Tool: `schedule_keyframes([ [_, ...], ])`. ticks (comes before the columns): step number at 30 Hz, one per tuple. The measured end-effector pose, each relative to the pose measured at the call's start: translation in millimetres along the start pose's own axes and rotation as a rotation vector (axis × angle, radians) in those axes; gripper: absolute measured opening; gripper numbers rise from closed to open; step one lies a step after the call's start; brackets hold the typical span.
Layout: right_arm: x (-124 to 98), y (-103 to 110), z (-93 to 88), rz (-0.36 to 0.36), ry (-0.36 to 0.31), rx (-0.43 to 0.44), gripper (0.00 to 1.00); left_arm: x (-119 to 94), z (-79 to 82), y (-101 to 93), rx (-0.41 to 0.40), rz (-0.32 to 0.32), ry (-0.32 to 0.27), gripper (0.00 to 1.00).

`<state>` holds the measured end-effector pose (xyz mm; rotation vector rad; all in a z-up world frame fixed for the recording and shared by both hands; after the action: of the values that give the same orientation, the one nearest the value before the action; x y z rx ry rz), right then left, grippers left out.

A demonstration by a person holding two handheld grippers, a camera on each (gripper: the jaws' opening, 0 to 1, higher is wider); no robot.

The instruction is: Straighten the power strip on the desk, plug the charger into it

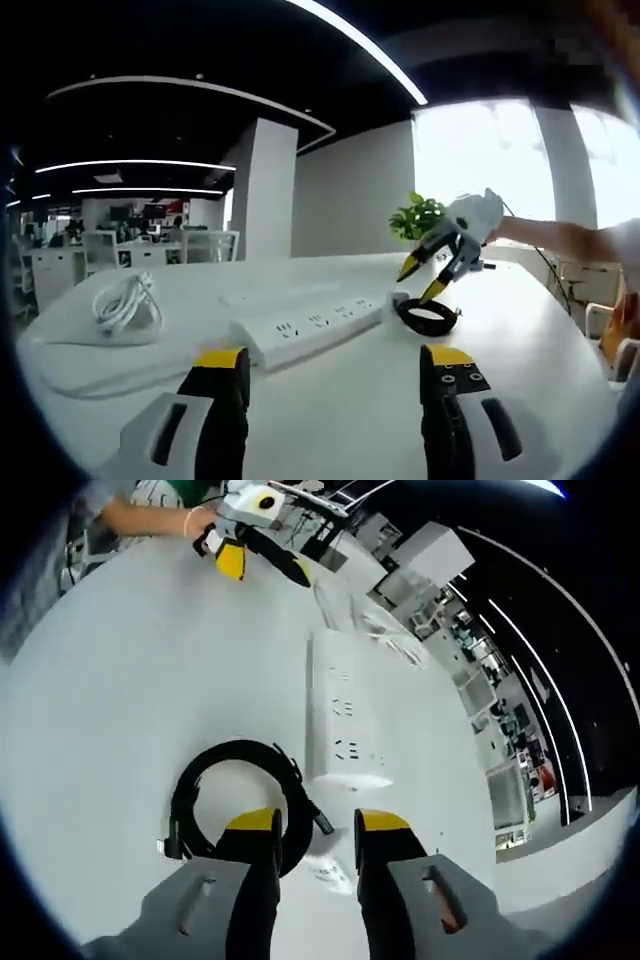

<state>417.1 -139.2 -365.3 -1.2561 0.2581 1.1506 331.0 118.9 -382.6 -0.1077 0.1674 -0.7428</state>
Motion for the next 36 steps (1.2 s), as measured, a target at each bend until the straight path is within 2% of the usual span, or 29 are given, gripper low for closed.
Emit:
schedule_keyframes([
  [3,2.3,0.3,-3.6,0.050,0.035,-0.013,0.27,-0.9,0.1,-0.6,0.001,0.000,0.000,0.71],
  [6,2.4,1.5,-3.3,0.096,0.037,-0.008,0.27,-2.1,0.1,-1.0,0.001,0.000,-0.002,0.71],
  [12,3.0,-0.7,-1.7,0.132,0.052,-0.019,0.25,-1.8,-1.7,-1.0,-0.005,0.000,-0.003,0.70],
  [18,7.9,1.6,-3.1,0.203,0.093,-0.049,0.23,-0.5,-3.0,-4.4,-0.009,-0.005,-0.004,0.70],
  [24,15.1,3.0,-2.3,0.240,0.123,-0.077,0.22,1.7,-4.6,-4.2,-0.015,-0.010,-0.003,0.70],
  [26,18.4,1.2,-2.4,0.242,0.150,-0.113,0.21,2.6,-6.5,-4.8,-0.020,-0.017,0.000,0.70],
  [36,27.5,0.4,2.0,0.312,0.158,-0.120,0.18,3.6,-6.9,-6.5,-0.028,-0.030,-0.006,0.69],
])
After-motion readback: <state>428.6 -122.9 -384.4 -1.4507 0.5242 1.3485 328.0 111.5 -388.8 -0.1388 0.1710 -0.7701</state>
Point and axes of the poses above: the point that each gripper's makers call its tool centre point, and the gripper's own axes: x roughly forward along the fingers, y roughly to its left, z roughly out of its top, the point moved 4 cm from there along -x, roughly backward along the fingers, and after that the axes turned 3 degrees about -x, right-handed, at the moved point
